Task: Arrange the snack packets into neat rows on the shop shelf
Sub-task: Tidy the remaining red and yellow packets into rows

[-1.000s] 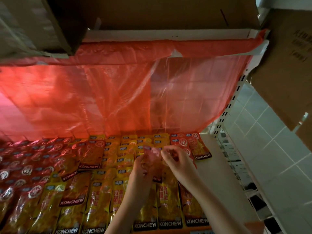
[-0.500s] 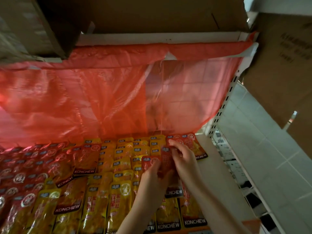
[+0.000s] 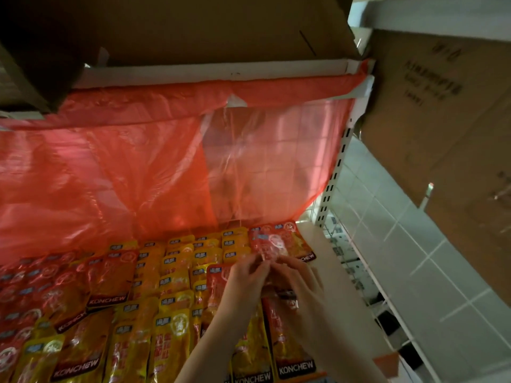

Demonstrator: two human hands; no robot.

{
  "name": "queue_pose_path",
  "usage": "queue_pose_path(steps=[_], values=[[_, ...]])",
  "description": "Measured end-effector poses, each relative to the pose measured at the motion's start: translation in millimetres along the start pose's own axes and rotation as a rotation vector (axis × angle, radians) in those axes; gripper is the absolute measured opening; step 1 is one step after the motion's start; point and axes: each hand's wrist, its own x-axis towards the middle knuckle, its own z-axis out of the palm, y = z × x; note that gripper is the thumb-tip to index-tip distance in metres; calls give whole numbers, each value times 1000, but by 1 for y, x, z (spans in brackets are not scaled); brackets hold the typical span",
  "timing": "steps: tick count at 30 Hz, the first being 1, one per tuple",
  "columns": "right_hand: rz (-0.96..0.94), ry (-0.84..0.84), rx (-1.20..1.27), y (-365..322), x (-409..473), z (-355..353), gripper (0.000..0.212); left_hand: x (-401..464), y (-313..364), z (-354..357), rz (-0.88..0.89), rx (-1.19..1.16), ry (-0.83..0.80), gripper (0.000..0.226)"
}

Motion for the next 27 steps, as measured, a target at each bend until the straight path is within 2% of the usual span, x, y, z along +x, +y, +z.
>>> queue_pose_path(steps=[2,6,8,11,14,17,20,27], values=[[45,11,-25,4,1,-7,58,2,1,9,39,84,-49,15],[155,101,51,10,16,-25,33,10,5,18,113,259,-112,14],[184,116,-67,24,24,-33,37,12,8,19,113,283,-108,16],[230,117,-191,51,33,-38,32,12,6,16,151,361,-37,18],[183,42,-291,70,36,-34,30,9,-1,7,169,416,21,19],[139,-17,-313,75,33,-27,47,6,-8,-2,165,444,67,20],[111,-63,-305,74,31,-20,52,2,-11,-7,141,434,101,21],[271,-350,-230,78,25,-21,64,-5,-15,-15,166,454,90,17]])
